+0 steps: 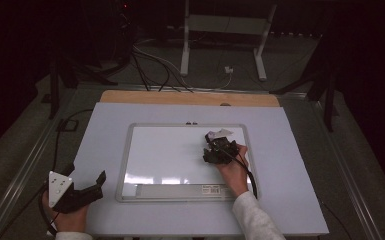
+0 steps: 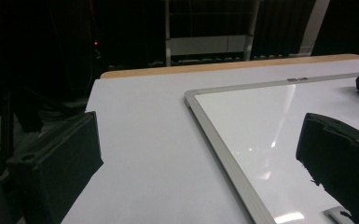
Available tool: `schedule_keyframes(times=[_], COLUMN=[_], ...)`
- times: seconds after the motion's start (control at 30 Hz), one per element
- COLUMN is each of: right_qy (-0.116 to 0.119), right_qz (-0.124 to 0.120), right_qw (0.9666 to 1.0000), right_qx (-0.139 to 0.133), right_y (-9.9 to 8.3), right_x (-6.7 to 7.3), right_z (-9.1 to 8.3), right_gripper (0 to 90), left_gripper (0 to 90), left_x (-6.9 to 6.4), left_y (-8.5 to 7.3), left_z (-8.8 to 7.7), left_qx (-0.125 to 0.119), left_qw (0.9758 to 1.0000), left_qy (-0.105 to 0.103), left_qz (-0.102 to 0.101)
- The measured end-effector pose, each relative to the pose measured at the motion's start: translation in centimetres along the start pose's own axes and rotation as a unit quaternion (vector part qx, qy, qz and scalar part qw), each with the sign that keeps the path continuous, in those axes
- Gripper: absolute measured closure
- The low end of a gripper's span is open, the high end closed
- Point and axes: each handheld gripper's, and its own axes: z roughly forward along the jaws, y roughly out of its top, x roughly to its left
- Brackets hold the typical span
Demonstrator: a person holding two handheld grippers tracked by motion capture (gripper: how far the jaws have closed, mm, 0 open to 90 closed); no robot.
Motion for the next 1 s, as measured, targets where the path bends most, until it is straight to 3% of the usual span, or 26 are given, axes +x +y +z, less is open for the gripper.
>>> schedule_keyframes(times=[0.1,0.2,0.27,0.63,1.0], right_qy=[-0.013,-0.027,-0.022,-0.001,-0.005], right_qz=[0.000,0.005,0.007,0.050,0.064], right_qw=[0.9999,0.9996,0.9997,0.9986,0.9970], right_qx=[0.009,0.011,0.005,-0.019,-0.043], right_y=[-0.1,-0.1,-0.1,0.2,0.5], right_x=[-0.3,-0.4,-0.6,-1.8,-2.7], right_z=[0.2,0.2,0.1,-0.5,-1.0], right_gripper=[38.6,52.8,60.0,61.0,62.2], left_gripper=[0.7,0.8,0.7,0.7,0.7], left_x=[0.0,0.0,0.0,0.0,0.0], left_y=[0.0,0.0,0.0,0.0,0.0], left_z=[0.0,0.0,0.0,0.0,0.0], left_qx=[0.000,0.000,0.000,0.000,0.001], left_qw=[1.0000,1.0000,1.0000,1.0000,1.0000], left_qy=[0.001,0.001,0.001,0.001,0.001], left_qz=[0.000,0.000,-0.001,-0.001,-0.001])
